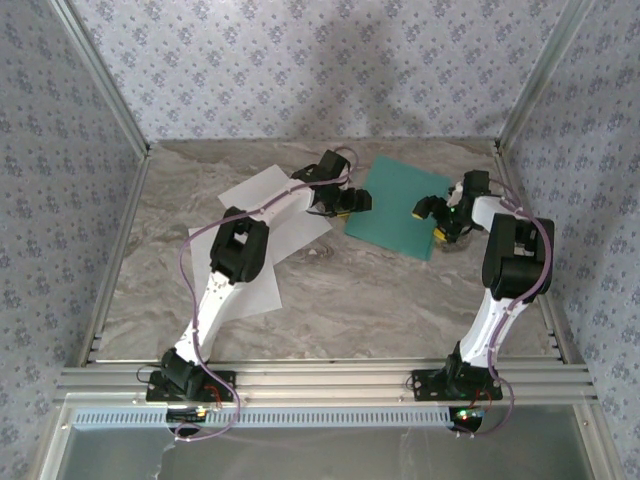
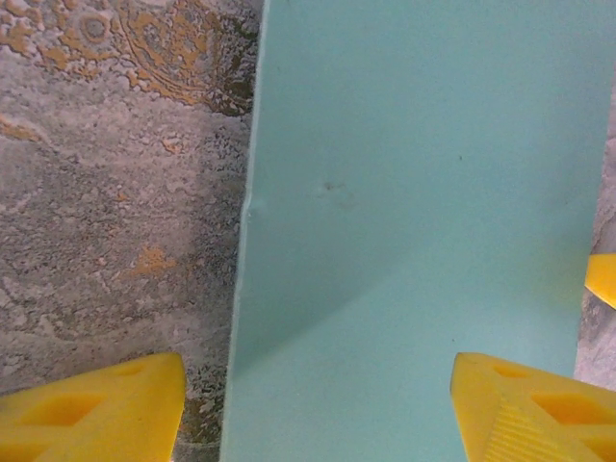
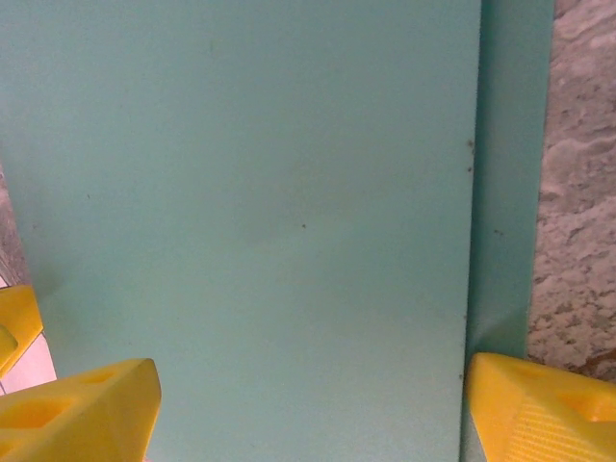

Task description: Put the files into the folder

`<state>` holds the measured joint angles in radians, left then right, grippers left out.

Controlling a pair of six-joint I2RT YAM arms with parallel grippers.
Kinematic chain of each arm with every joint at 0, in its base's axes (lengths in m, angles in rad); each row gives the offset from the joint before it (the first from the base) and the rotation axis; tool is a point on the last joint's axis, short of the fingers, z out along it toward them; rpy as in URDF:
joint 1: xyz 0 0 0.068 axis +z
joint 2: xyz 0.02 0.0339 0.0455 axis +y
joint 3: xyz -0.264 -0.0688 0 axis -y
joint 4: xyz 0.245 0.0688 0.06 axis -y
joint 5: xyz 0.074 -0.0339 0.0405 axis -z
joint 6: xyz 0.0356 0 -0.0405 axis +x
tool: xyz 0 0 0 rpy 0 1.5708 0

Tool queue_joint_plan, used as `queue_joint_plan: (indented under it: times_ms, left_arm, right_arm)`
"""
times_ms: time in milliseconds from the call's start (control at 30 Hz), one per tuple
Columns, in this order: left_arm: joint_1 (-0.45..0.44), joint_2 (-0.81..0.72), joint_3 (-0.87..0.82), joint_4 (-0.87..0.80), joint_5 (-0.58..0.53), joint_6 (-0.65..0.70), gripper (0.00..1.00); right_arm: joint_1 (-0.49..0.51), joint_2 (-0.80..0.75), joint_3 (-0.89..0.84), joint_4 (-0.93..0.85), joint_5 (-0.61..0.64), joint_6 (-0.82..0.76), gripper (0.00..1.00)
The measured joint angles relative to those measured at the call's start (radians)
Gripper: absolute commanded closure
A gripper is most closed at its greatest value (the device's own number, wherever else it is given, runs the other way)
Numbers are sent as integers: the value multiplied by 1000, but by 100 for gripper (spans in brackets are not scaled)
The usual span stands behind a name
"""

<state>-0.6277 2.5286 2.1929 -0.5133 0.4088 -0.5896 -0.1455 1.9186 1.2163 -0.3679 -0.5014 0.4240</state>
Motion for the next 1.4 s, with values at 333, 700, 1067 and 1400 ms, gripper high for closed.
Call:
queue_joint_plan:
  times_ms: [333,700,1067,1400]
  left_arm:
    - [-7,0,2,0,13,-4,28]
    - [-6,8,3,-9,11,-3,29]
    - [-6,8,4,-11,19,10,27]
    - [-34,-18,-25,-37,24,45,25]
  right_arm:
    - [3,0,-6,12,-50,17,15]
    - [-32,-10,-86,142,-198,105,14]
    - [-48,-81,-114,177,-260,137,15]
    - [-52,-161,-129,158,-262,122,15]
